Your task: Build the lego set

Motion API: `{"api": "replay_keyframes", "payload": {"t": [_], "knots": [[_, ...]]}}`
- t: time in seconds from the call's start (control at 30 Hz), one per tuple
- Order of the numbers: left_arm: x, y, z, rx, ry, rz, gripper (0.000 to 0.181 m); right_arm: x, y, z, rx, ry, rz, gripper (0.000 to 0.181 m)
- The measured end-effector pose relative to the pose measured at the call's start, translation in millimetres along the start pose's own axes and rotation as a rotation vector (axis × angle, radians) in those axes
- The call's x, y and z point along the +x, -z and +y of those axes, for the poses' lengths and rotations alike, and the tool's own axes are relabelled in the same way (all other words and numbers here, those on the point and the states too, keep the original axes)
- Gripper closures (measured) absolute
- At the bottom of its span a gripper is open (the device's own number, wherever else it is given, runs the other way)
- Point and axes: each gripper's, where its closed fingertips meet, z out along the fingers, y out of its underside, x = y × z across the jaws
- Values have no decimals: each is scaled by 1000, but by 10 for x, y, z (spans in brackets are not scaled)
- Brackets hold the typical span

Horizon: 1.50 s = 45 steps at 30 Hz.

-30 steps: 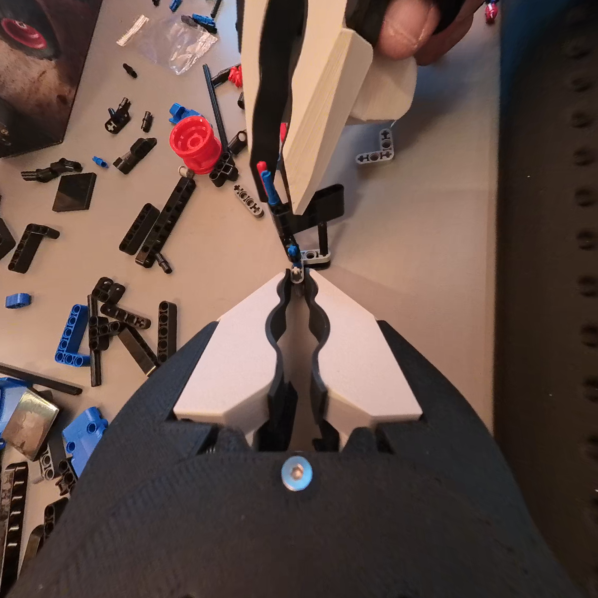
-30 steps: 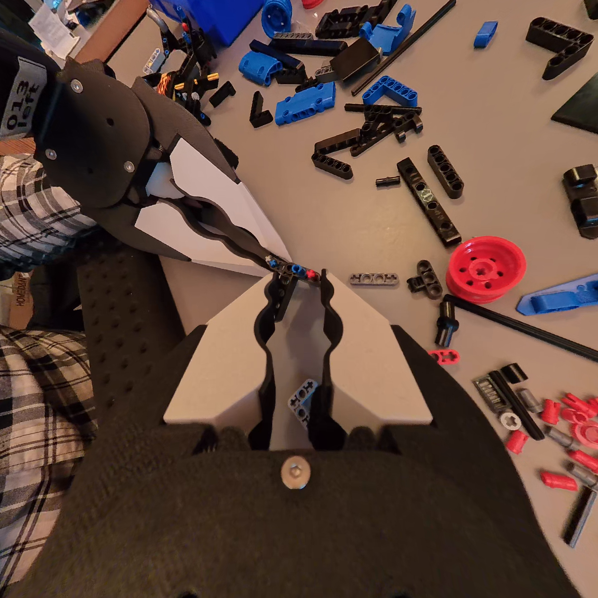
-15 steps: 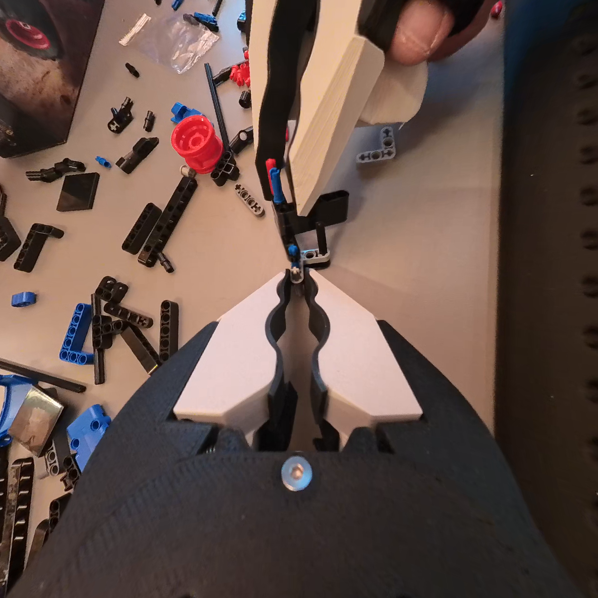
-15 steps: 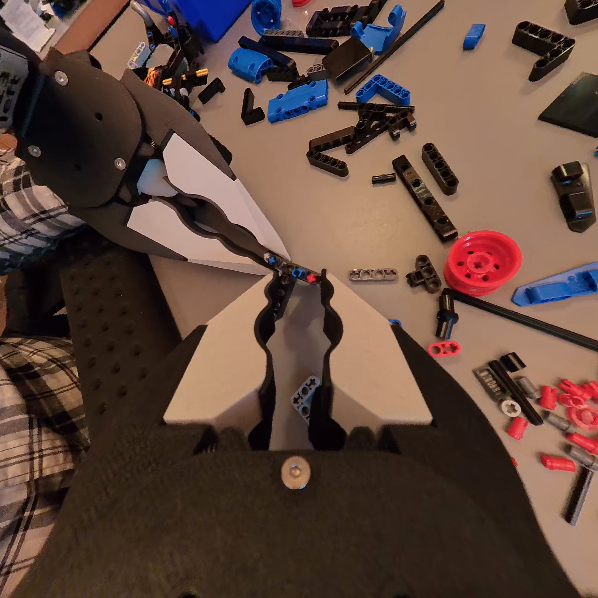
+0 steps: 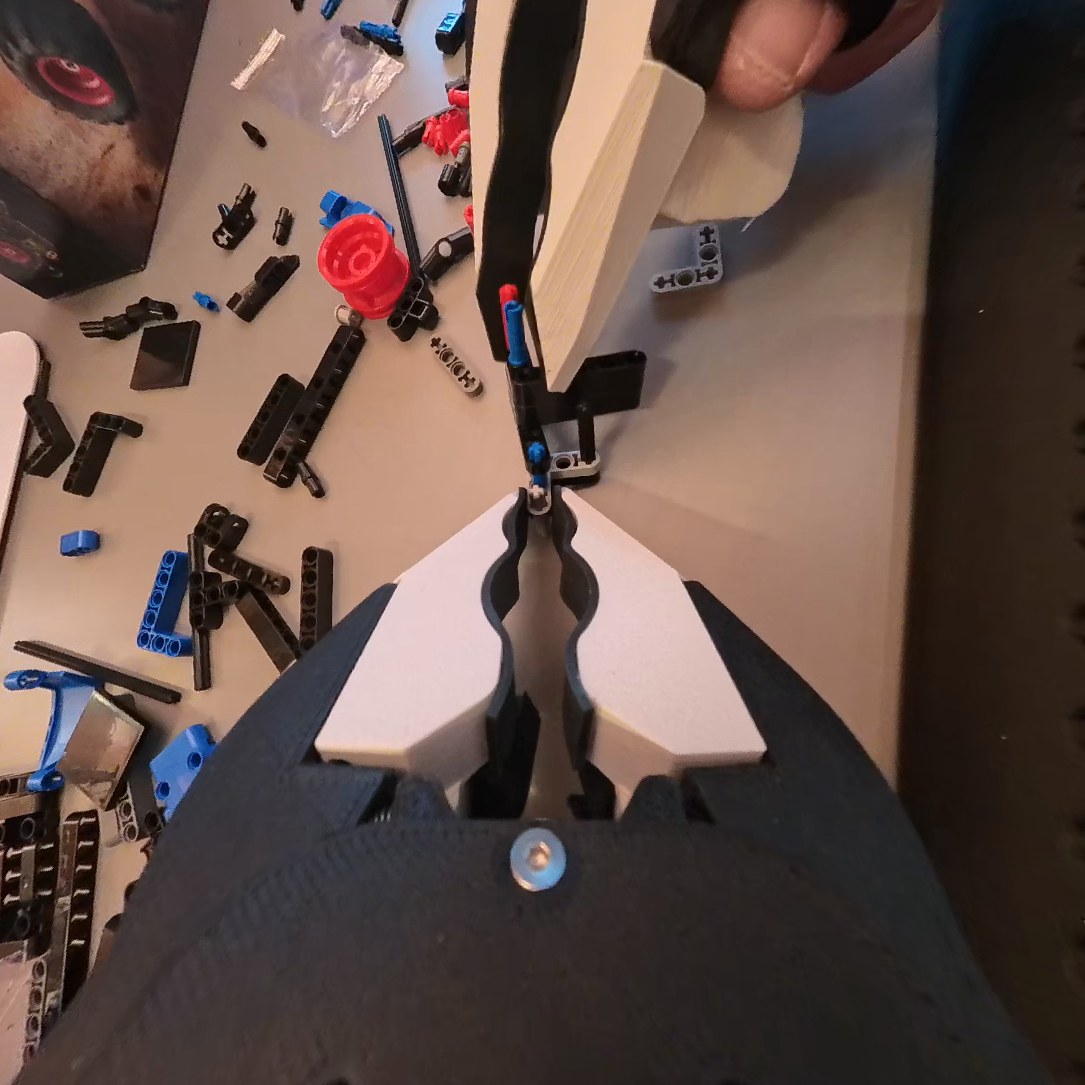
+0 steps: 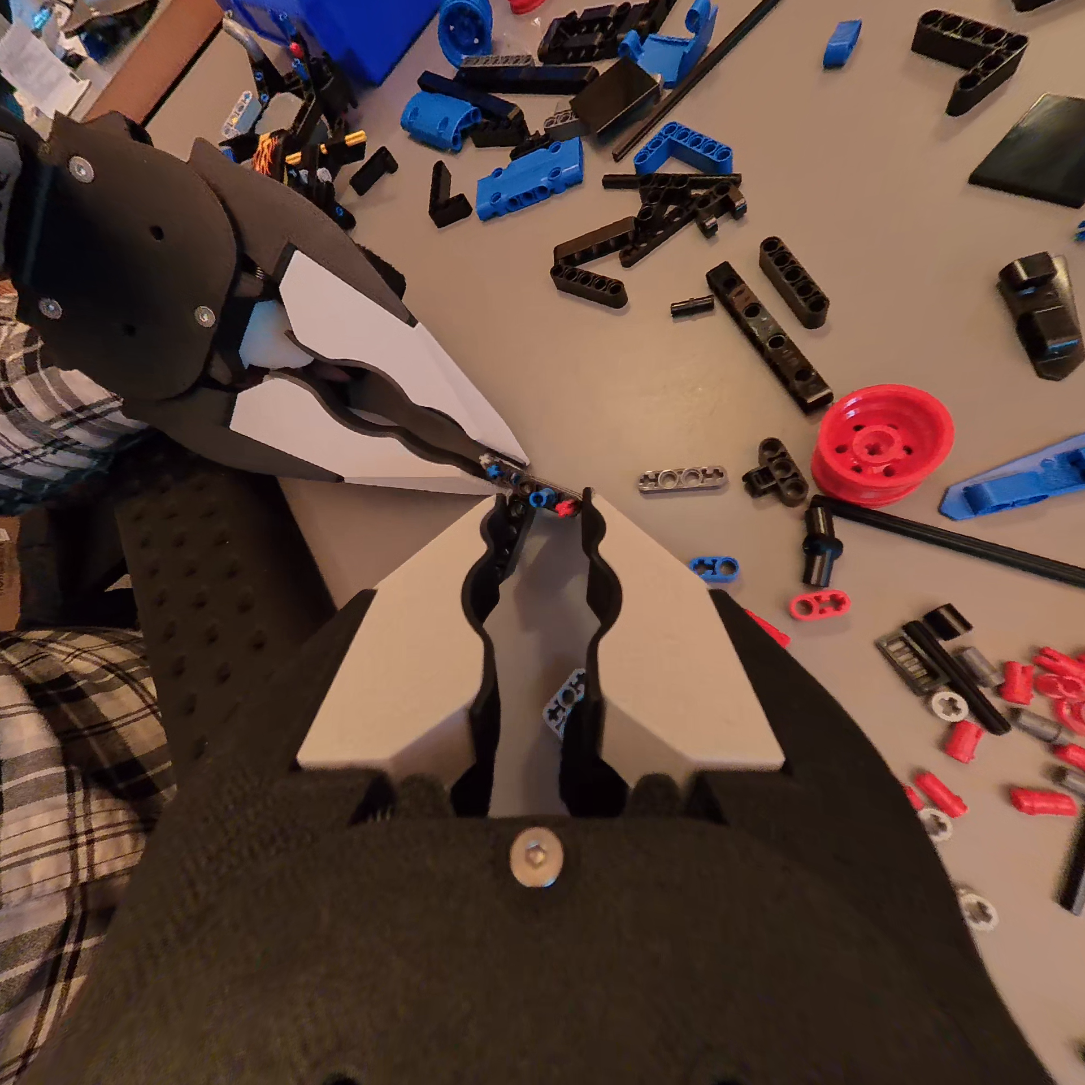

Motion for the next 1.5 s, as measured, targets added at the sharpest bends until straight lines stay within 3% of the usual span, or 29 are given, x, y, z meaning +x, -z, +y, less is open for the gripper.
{"api": "replay_keyframes", "payload": {"t": [0.3, 0.67, 0.97, 1.2, 1.5], "knots": [[-11, 2, -7, -7, -24, -29, 176, 3, 5, 4, 16, -9, 7, 157], [-2, -4, -18, -5, -34, -29, 176, -23, -28, 54, -39, 154, 6, 160], [-12, 0, -38, 4, -35, -30, 176, 57, 4, 96, -114, 422, 40, 169], [-81, 5, -30, -8, -71, -66, 176, 25, -23, 65, -110, 490, 25, 173], [-108, 0, -67, -76, -274, -182, 176, -4, -40, 57, -230, 728, 146, 178]]}}
